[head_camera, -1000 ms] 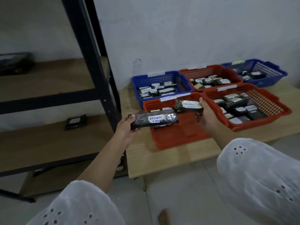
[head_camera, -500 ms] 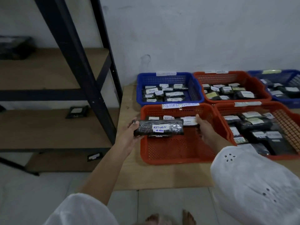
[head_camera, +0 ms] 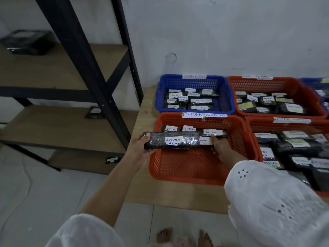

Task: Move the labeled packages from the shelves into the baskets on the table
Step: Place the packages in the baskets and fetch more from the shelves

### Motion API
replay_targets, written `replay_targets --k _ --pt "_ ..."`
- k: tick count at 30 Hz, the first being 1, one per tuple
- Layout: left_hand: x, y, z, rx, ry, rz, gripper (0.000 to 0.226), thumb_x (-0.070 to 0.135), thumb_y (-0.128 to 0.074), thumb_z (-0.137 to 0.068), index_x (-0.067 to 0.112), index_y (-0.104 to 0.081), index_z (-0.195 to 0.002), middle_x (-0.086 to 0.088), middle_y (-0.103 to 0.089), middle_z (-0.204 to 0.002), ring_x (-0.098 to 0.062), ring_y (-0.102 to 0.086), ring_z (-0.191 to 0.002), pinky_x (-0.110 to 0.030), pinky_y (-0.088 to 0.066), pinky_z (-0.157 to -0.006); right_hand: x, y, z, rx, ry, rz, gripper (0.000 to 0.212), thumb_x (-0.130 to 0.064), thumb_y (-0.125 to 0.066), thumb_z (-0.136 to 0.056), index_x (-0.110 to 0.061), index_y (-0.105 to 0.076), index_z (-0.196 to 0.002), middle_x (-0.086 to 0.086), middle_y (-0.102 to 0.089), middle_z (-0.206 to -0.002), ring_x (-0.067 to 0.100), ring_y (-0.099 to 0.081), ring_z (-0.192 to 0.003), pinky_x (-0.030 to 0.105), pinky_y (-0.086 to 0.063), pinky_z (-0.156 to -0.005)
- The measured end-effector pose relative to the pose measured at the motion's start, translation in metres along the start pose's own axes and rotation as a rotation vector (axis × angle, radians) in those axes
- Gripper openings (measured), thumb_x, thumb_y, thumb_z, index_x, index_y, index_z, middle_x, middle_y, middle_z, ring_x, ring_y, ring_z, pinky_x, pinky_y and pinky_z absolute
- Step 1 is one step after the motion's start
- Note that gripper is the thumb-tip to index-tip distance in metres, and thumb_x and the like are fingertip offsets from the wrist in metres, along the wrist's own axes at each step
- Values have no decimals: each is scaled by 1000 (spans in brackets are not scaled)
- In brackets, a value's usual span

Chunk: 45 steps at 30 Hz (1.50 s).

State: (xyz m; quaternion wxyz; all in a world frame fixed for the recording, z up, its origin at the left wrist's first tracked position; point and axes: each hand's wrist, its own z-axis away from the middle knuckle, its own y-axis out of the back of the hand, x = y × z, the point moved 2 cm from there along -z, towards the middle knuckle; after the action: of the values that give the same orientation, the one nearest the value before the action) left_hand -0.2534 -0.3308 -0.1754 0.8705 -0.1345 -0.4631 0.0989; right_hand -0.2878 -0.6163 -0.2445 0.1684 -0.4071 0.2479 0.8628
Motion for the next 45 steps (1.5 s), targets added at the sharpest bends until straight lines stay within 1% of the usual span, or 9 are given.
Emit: replay_targets --k 5,15,18,21,26,30,34,39,45 --pt "-2 -2 -5 -29 10 -27 33 13 -53 -94 6 -50 -127 -17 -60 -119 -26 -62 -103 -36 -56 -71 -1 5 8 36 -13 -48 41 -39 -47 -97 -7 -51 -122 15 -59 -87 19 -46 -52 26 -31 -44" --pt "0 -14 -10 -123 -11 -87 24 14 -53 -94 14 -53 -118 -7 -61 -107 -19 -62 -93 -33 -56 -65 -20 5 48 -178 78 -210 36 -52 -42 -96 -22 -47 -114 5 -61 -88 14 -51 -59 27 -35 -52" --pt "3 -15 -8 -142 -3 -99 33 13 -53 -95 10 -50 -127 -11 -58 -117 -23 -60 -99 -35 -55 -67 -12 6 54 -195 16 -175 39 -54 -36 -97 -21 -56 -87 -3 -58 -78 12 -51 -63 30 -39 -60" --pt "7 -15 -8 -156 12 -118 37 13 -52 -95 8 -48 -131 -14 -55 -124 -27 -58 -108 -39 -55 -74 -3 3 58 -183 25 -207 44 -59 -38 -94 -22 -60 -98 -1 -62 -88 14 -55 -74 30 -42 -67" --pt "6 -20 -9 -156 25 -130 35 13 -53 -94 7 -48 -129 -10 -58 -113 -19 -61 -92 -31 -57 -63 -7 -6 72 -511 103 -392 74 -77 -54 -68 -23 -63 -117 3 -70 -113 18 -68 -96 30 -49 -73" --pt "-1 -26 -6 -154 -115 -339 27 17 -54 -94 12 -50 -121 -9 -58 -119 -18 -60 -94 -33 -57 -72 -10 -2 75 -529 93 -377 45 -36 -75 -72 -16 -65 -110 8 -67 -110 17 -69 -84 27 -56 -62" --pt "-1 -12 -16 71 -636 -1089 42 38 -48 -93 25 -46 -133 -4 -54 -129 -22 -44 -121 -36 -31 -105 2 5 72 -454 21 -232 38 -20 -75 -71 -13 -62 -107 2 -70 -95 13 -66 -82 22 -53 -53" --pt "-20 1 -25 153 -444 -1130 59 40 -49 -93 20 -28 -144 -15 -32 -139 -32 -23 -130 -43 -21 -108 21 1 68 -369 -100 -69 24 -11 -70 -82 -13 -60 -104 1 -67 -101 13 -60 -91 28 -51 -61" --pt "-37 1 -22 148 -455 -1146 49 33 -46 -96 15 -37 -140 -15 -42 -135 -31 -30 -128 -43 -24 -107 33 -16 59 -311 -146 -120 14 -10 -70 -83 -14 -62 -93 0 -67 -94 14 -59 -91 30 -51 -64"
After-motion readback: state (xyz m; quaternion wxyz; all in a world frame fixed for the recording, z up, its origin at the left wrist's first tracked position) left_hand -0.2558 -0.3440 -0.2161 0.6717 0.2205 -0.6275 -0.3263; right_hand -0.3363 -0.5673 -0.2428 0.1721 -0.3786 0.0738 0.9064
